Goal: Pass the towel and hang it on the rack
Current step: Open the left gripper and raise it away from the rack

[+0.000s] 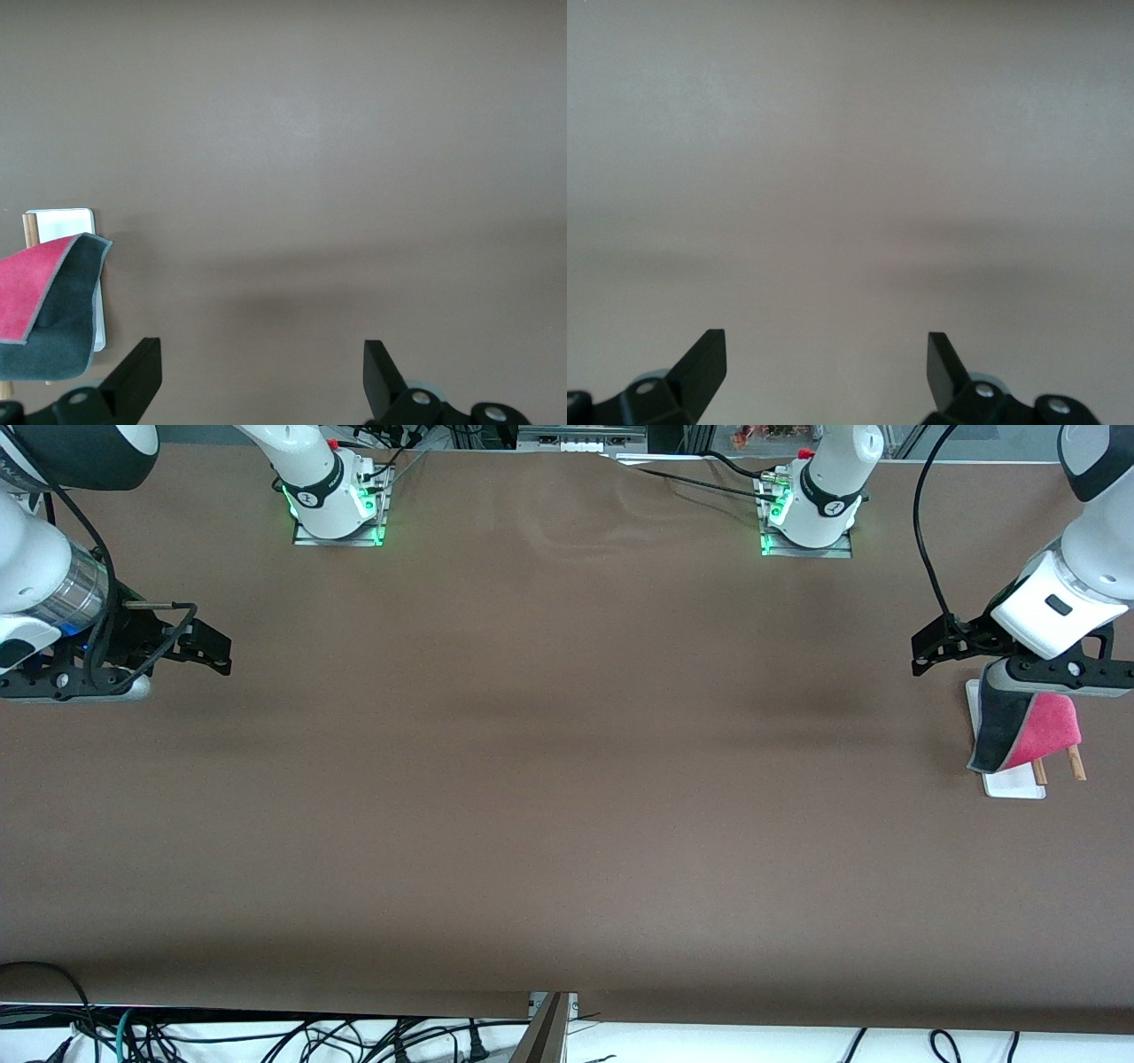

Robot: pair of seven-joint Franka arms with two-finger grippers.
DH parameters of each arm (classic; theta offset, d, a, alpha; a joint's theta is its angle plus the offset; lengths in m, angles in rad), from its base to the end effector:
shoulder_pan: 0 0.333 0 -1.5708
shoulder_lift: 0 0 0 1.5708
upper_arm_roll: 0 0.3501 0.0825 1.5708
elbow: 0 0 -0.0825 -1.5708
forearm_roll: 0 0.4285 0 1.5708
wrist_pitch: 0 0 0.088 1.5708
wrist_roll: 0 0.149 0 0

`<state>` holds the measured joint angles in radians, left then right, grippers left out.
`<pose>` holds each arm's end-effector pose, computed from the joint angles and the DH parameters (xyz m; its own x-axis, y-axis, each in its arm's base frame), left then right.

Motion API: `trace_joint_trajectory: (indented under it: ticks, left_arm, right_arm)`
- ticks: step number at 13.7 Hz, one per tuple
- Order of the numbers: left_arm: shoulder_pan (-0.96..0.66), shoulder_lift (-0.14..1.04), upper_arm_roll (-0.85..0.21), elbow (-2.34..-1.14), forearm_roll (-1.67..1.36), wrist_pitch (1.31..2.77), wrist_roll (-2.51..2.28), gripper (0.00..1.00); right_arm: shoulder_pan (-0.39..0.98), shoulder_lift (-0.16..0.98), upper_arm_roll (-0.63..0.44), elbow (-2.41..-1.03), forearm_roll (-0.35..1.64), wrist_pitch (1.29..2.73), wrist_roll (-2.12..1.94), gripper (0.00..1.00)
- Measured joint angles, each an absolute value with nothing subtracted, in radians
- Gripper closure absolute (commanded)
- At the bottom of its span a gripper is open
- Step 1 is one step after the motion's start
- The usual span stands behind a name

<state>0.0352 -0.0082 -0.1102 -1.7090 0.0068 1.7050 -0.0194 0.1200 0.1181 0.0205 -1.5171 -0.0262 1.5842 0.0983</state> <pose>0.6022 -0.0445 0.5614 0.9984 -0.0565 0.0043 -0.0564 -0.9984 -0.0076 0.6307 0.0846 0.5725 0.9979 0.0424 -0.0484 0.0438 -0.9986 0.0286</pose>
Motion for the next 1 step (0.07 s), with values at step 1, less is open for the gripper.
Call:
trace_joint_trajectory:
  ticks: [1]
  left_arm:
    - [0.035,-0.011,-0.110,-1.709,0.007,1.704,-0.019,0.00]
  right_arm:
    - [0.120,0.118,0.020,-1.517,-0.026,1.584,0.098,0.00]
